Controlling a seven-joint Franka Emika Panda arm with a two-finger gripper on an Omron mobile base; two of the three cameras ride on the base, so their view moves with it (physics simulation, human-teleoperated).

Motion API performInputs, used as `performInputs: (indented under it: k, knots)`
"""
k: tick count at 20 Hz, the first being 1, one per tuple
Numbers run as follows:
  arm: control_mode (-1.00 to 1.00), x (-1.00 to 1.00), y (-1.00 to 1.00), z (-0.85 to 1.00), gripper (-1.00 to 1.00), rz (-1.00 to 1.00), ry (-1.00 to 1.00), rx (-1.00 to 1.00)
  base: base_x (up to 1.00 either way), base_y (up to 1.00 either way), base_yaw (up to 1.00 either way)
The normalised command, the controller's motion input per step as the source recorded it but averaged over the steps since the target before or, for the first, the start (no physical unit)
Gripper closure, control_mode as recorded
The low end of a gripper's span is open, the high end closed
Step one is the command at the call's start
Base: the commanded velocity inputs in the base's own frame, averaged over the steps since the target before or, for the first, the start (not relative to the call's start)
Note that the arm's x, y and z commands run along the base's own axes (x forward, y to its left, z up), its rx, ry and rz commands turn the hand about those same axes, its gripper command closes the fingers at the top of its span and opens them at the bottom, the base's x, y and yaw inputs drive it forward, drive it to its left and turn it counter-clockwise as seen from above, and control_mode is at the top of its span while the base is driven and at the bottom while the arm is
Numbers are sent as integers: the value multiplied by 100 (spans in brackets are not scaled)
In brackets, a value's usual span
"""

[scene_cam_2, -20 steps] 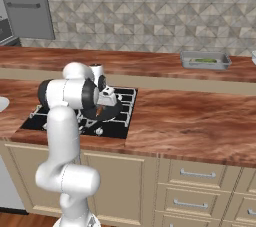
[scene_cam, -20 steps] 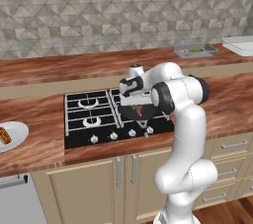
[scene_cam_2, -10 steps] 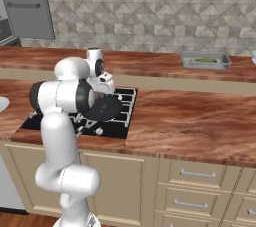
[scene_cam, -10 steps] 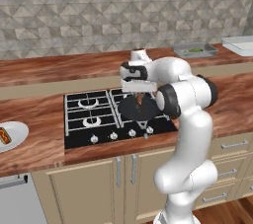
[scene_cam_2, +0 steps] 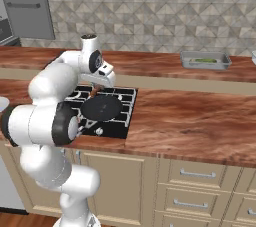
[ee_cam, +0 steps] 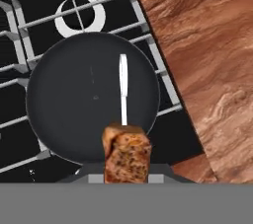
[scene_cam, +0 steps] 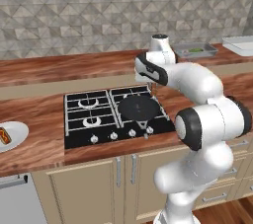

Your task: Place the cold items (mushroom and cucumber) from the fridge in one tupperware on the dining counter. Place the warm items (kebab skewer and hot dog) in the stove area in another tupperware.

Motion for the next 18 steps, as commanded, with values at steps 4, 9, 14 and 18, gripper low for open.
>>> performInputs:
  k: [4, 9, 14, 18]
  knots:
    - [-100, -100, -11, 83, 100, 0, -17, 0, 0, 0, 0]
    - [-100, -100, 0, 45, 100, 0, 2, -1, 0, 0, 0]
    - [-100, -24, -9, -15, 100, -2, 30, -2, 0, 0, 0]
    - [-100, -1, -1, -30, 100, -2, 18, -1, 0, 0, 0]
